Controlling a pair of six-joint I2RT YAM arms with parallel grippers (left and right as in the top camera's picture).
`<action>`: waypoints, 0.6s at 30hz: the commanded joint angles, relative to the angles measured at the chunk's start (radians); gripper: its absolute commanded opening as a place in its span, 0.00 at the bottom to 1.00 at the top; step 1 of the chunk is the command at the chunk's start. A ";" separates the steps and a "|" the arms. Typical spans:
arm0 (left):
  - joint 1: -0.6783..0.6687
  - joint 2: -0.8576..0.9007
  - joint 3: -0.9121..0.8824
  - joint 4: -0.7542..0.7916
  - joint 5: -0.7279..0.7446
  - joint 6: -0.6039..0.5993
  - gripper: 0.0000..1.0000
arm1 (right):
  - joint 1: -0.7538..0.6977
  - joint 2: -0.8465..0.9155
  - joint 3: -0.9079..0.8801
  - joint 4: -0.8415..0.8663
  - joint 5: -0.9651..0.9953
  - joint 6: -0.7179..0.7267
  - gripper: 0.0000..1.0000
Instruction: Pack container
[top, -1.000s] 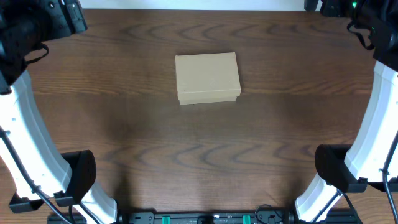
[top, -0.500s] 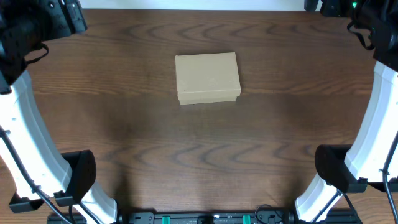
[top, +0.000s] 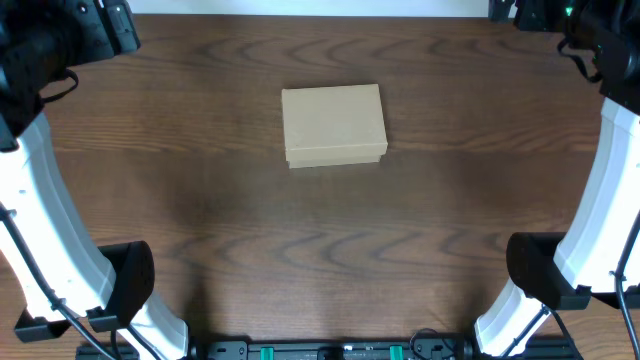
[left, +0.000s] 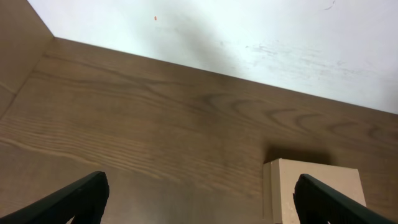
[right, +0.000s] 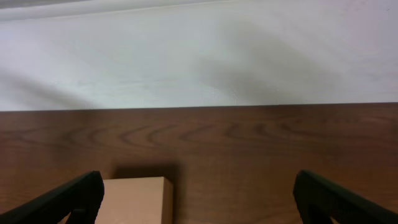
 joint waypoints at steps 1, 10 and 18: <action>0.003 0.000 0.010 -0.003 -0.006 0.003 0.96 | -0.001 -0.075 -0.010 0.000 0.010 -0.005 0.99; 0.003 0.000 0.010 -0.003 -0.006 0.003 0.96 | -0.002 -0.398 -0.441 0.199 0.033 -0.005 0.99; 0.003 0.000 0.010 -0.003 -0.006 0.003 0.96 | -0.002 -0.733 -0.968 0.431 0.033 -0.002 0.99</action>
